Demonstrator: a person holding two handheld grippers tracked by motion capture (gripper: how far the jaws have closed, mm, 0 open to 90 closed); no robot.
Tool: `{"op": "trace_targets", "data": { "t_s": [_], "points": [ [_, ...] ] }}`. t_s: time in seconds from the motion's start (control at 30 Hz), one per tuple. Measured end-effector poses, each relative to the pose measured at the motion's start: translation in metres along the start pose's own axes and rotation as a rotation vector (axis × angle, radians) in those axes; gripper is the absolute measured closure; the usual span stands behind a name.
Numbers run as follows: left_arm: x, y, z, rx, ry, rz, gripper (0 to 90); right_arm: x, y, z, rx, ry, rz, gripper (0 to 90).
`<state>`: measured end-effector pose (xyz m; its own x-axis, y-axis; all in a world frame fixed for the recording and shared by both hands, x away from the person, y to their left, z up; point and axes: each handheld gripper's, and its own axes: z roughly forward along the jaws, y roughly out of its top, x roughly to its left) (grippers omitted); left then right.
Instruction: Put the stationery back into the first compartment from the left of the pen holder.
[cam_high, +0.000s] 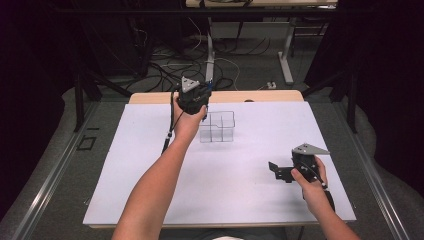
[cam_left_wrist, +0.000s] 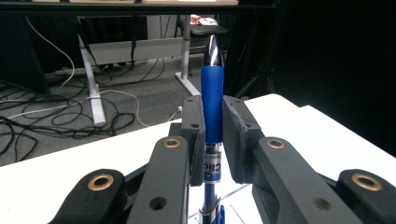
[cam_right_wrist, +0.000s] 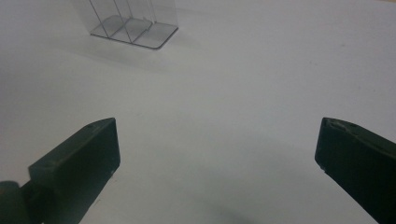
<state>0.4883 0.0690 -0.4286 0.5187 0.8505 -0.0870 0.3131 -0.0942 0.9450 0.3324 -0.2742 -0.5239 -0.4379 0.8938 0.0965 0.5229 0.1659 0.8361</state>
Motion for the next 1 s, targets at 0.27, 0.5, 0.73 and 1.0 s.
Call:
{"op": "trace_targets", "data": {
  "t_s": [0.27, 0.5, 0.73, 1.0],
  "points": [
    [0.004, -0.013, 0.008, 0.029, -0.001, -0.004, 79.7, 0.001, 0.000, 0.000, 0.004, 0.007, -0.004, 0.0],
    [0.005, -0.024, 0.010, 0.045, -0.001, -0.013, 79.7, 0.002, 0.000, 0.001, 0.009, 0.020, -0.003, 0.0],
    [0.007, -0.033, 0.011, 0.057, 0.000, -0.018, 79.7, 0.002, -0.001, 0.001, 0.014, 0.022, -0.017, 0.0],
    [0.008, -0.040, 0.010, 0.066, 0.005, -0.018, 79.7, 0.002, -0.001, 0.002, 0.013, 0.025, -0.019, 0.0]
  ]
}}
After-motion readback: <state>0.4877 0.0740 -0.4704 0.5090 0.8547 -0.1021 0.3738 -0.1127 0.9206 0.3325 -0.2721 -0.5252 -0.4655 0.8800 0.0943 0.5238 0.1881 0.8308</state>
